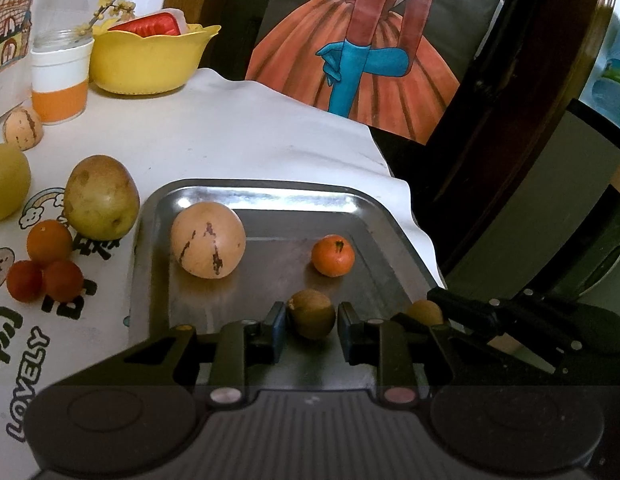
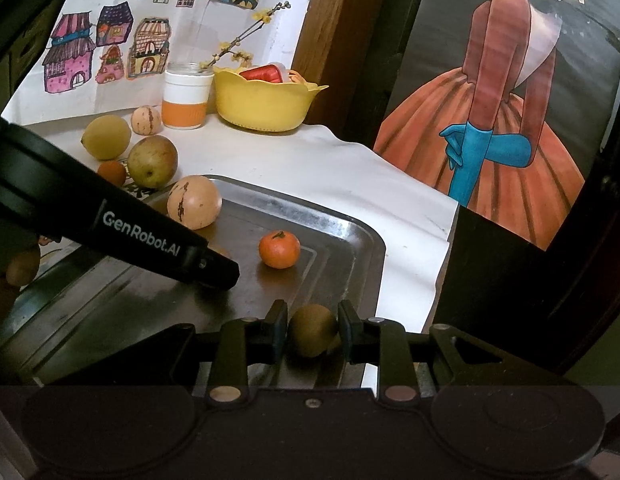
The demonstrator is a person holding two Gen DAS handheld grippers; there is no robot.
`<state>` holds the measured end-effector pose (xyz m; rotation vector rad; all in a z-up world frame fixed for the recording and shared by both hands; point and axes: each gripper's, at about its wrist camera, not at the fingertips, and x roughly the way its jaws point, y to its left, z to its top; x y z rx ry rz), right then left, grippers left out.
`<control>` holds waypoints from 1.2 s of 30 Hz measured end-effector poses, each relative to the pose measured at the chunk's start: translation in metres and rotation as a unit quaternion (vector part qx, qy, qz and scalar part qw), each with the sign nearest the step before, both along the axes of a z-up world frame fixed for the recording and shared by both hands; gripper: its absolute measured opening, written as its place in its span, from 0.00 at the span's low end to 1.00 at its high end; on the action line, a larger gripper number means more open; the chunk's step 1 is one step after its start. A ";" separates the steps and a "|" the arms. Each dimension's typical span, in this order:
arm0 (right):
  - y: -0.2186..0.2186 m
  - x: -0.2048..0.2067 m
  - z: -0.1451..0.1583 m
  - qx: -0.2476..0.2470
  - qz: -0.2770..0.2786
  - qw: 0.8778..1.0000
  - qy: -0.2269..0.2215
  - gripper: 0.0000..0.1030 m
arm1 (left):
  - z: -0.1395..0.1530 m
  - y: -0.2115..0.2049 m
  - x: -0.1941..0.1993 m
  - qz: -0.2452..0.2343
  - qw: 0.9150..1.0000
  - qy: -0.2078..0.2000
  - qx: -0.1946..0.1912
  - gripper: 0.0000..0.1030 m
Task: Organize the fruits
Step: 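Carry the small brown fruit with the left tool while the right tool carries its fruit over the tray, then open the left tool over the tray while the right tool releases its small brown fruit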
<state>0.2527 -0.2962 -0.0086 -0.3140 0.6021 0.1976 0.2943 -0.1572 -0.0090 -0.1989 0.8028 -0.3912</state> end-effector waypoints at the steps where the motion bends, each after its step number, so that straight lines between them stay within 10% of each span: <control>1: 0.000 0.000 0.000 0.001 -0.001 1.000 -0.001 0.29 | 0.000 0.000 0.000 0.001 1.000 0.001 0.000 0.29; 26: -0.001 -0.027 0.024 0.041 -0.001 0.999 -0.024 0.95 | 0.027 0.021 -0.023 0.024 0.999 -0.032 -0.021 0.87; 36: 0.016 -0.041 0.031 0.034 0.015 0.999 -0.014 0.99 | 0.036 0.038 -0.039 0.043 0.997 -0.060 -0.006 0.99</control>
